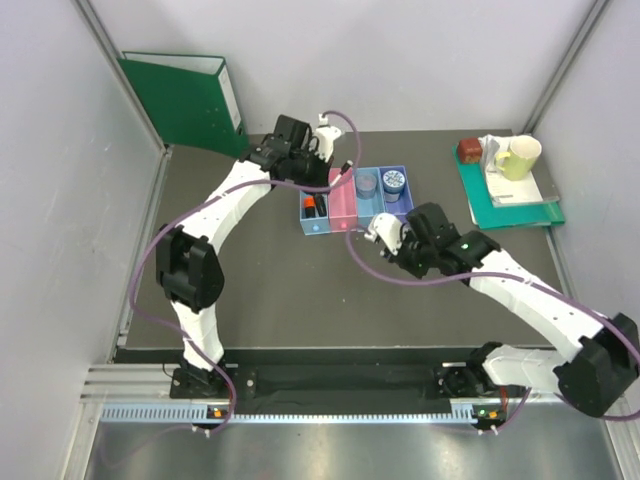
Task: Sort the stationery into containers
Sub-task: Pick up the pen from the center of the board, then place the pen in the storage box.
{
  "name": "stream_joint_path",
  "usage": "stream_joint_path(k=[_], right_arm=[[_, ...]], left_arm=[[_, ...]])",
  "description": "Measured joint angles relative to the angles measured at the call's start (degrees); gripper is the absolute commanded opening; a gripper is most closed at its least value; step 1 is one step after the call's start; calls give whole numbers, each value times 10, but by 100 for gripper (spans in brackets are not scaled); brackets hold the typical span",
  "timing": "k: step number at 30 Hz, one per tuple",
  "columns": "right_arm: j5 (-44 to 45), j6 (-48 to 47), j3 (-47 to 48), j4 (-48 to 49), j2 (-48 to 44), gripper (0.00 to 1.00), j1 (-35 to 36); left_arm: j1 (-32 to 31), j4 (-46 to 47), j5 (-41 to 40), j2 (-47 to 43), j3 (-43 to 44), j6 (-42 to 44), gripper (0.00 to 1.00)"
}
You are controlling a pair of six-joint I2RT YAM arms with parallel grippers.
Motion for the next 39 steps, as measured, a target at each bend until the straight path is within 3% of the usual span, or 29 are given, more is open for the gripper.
stream_joint_path(k=[11, 22, 25, 28, 30, 36, 39], right_arm=[[82, 103, 117, 5, -59, 0, -9], [106, 115, 205, 41, -29, 0, -12], [106, 120, 217, 44, -16, 0, -12], [102, 128, 230, 44, -4, 0, -12], [98, 132, 236, 46, 2, 0, -12], [86, 148, 245, 56, 30, 0, -12], [82, 158, 253, 58, 54, 0, -12]], left_arm=[[7, 23, 23, 83, 50, -262, 0], [9, 32, -20, 183, 77, -352, 1], [9, 36, -26, 207, 100, -360, 17], [10, 44, -29, 223, 117, -362, 24], [10, 47, -29, 226, 121, -362, 38], [12, 65, -9, 227, 123, -362, 65], [13, 73, 6, 224, 123, -360, 66]])
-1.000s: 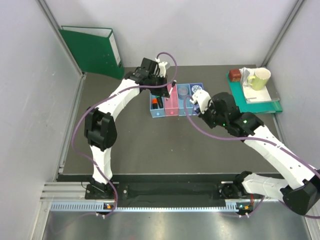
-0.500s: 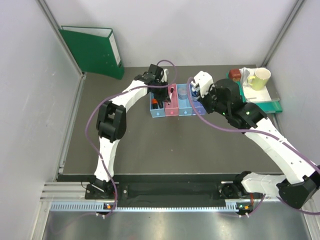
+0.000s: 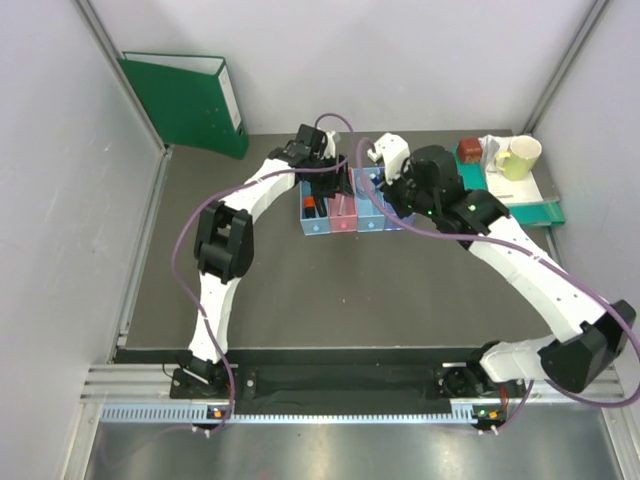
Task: Sort the stationery into containers
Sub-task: Place the pen in the storage box.
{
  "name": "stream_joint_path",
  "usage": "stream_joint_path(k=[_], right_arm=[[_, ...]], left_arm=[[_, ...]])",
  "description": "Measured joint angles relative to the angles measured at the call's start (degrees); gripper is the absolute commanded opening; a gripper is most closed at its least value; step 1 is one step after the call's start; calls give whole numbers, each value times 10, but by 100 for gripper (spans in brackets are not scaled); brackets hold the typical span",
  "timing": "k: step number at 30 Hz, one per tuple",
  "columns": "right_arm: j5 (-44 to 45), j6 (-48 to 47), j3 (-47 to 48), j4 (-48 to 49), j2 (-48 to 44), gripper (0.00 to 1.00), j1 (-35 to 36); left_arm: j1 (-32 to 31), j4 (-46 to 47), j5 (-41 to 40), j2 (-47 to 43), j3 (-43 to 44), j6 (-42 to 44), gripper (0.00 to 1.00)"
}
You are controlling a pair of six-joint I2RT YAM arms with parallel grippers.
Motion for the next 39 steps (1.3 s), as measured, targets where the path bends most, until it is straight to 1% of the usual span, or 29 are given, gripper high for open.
stream_joint_path(k=[5, 8, 11, 15, 19, 23, 27, 30, 34, 38, 39], right_arm=[[-2, 19, 54, 9, 66, 0, -3], [-2, 36, 96, 19, 106, 0, -9], [-4, 60, 139, 33, 152, 0, -17], [-13, 96, 186, 56, 221, 0, -33], [-37, 126, 224, 65, 293, 0, -42], [-65, 148, 275, 63, 380, 0, -45], [-91, 161, 297, 61, 444, 0, -48], [-101, 166, 297, 61, 475, 0, -49], [-111, 170, 297, 62, 502, 0, -50], [-117, 171, 297, 66, 517, 0, -55], [-118, 172, 297, 68, 520, 6, -56]], left_arm=[[12, -2, 13, -26, -6, 4, 67], [26, -2, 26, -78, -40, 29, 73], [40, -10, 37, -163, -92, 88, 77], [51, -33, 37, -265, -137, 185, 82], [53, -48, 30, -343, -185, 267, 85], [55, -64, 19, -398, -243, 323, 88], [58, -87, 7, -437, -281, 360, 90], [60, -92, -1, -464, -295, 376, 92], [62, -93, -8, -496, -305, 387, 95], [66, -93, -11, -508, -308, 391, 99], [66, -93, -11, -508, -308, 391, 99]])
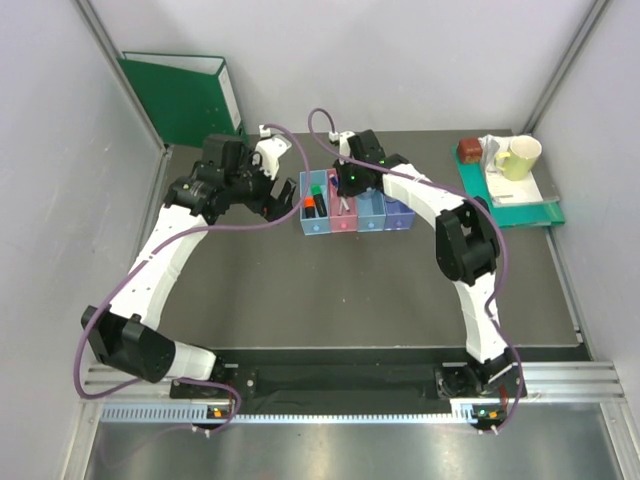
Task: Sort the stationery into containers
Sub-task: Place the pen in the storage box, then reset both arms
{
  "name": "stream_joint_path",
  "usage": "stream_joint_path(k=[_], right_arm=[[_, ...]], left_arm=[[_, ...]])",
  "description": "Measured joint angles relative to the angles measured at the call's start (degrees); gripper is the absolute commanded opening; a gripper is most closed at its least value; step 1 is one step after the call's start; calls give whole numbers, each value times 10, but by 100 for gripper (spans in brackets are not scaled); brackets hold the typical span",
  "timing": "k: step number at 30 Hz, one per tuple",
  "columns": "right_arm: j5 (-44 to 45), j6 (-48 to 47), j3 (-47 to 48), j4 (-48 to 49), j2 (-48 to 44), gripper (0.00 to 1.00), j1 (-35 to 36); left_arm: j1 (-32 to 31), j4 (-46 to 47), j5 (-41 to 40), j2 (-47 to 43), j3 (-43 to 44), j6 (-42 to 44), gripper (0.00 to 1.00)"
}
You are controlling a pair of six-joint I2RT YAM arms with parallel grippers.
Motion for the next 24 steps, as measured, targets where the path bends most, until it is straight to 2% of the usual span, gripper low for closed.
stream_joint_path(k=[2, 3, 4, 5, 8, 15, 21, 24], right_arm=[[-2, 2, 0, 4, 3, 23, -3], [-3, 2, 0, 4, 3, 43, -3], [-4, 1, 0, 5, 3, 55, -4], [-4, 3, 0, 8, 3, 76, -4], [-16, 3, 0, 16, 3, 99, -7], [-9, -24, -2, -16, -57, 100, -9], [12, -99, 83, -160, -159, 100, -15], [19, -124, 89, -217, -231, 99, -32]], left_arm=[[0, 0, 0, 0, -3, 0, 99], [0, 0, 0, 0, -4, 0, 99], [0, 0, 0, 0, -4, 0, 99], [1, 0, 0, 0, -4, 0, 99], [2, 0, 0, 0, -4, 0, 99], [3, -1, -12, 0, -3, -3, 99], [19, -12, -29, -4, 6, -7, 99], [26, -22, -37, -9, 6, -8, 99]])
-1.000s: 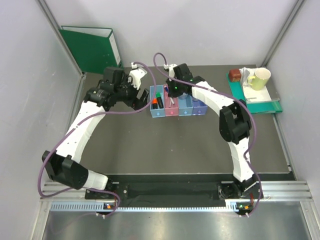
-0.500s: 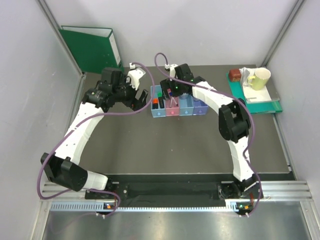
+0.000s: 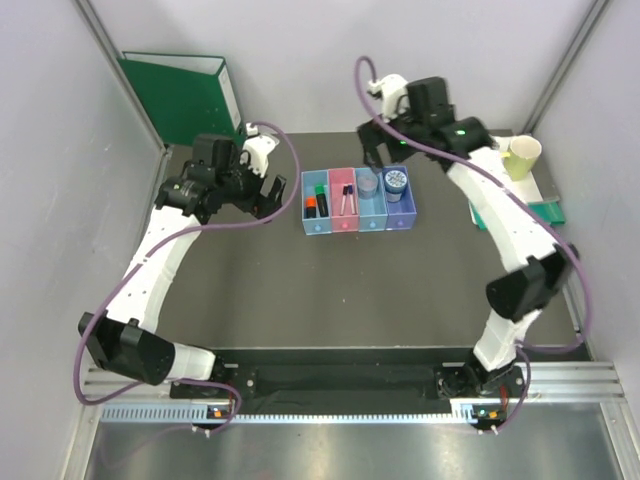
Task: Sort the stationery into containers
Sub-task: Reset both arms
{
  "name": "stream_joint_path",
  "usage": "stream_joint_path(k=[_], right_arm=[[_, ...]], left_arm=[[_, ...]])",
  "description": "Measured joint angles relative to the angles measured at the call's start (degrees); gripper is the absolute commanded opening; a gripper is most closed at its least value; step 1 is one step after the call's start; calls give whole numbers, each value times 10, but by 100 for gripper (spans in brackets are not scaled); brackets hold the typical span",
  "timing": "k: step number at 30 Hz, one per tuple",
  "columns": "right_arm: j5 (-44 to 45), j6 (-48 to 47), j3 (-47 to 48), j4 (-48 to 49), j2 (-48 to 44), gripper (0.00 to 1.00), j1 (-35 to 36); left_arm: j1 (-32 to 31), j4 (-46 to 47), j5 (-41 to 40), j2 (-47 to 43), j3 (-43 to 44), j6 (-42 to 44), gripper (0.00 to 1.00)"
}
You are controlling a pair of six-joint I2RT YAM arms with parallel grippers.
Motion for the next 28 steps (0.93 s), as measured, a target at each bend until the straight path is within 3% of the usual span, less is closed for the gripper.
stream_joint_path(k=[6, 14, 28], right_arm=[[54, -34, -72, -97, -173, 100, -31], [80, -49, -171, -144, -329, 99, -31], [89, -70, -200, -146, -376, 100, -31]], left_arm=[[32, -36, -29, -8, 0, -40, 99], [49, -62, -44, -88, -10, -86, 99], [49, -69, -62, -113, -9, -101, 99]])
